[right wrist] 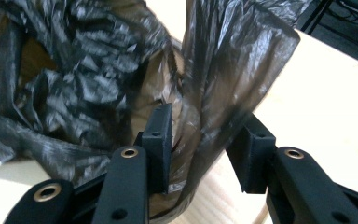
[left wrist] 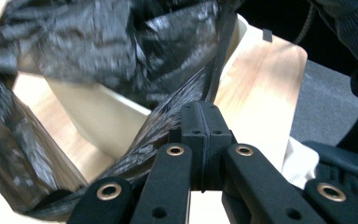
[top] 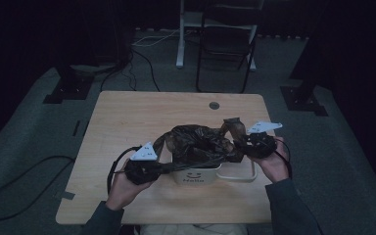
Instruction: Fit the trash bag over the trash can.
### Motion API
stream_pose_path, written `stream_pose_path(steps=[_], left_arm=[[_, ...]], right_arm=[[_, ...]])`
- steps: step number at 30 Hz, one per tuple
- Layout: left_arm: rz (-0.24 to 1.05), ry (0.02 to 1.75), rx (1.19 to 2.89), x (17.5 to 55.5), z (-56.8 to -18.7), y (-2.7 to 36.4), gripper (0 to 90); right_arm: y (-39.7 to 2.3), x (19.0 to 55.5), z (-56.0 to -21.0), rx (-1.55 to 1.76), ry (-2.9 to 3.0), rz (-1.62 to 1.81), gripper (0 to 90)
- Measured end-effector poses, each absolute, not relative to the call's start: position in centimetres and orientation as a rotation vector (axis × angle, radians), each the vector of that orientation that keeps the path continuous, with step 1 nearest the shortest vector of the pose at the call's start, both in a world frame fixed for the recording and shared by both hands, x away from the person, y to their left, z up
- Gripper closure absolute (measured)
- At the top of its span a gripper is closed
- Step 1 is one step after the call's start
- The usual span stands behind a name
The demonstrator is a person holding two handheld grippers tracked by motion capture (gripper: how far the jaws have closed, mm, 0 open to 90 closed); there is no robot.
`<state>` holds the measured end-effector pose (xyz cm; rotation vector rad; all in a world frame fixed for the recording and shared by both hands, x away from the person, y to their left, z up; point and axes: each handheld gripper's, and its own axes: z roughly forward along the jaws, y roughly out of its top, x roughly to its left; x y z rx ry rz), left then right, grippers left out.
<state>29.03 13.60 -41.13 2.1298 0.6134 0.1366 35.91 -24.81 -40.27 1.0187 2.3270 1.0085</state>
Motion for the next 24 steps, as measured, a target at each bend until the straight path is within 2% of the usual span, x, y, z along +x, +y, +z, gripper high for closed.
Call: stream_pose_path(steps=[11, 24], left_arm=[[0.090, 0.683, 2.146, 29.4, -43.3, 15.1, 90.0], [0.064, 0.704, 2.193, 29.5, -44.7, 14.8, 90.0]], right_arm=[[-25.2, 33.9, -42.2, 1.023, 2.389, 1.027, 60.6], [-25.0, 32.9, -43.6, 1.022, 2.449, 1.068, 59.8]])
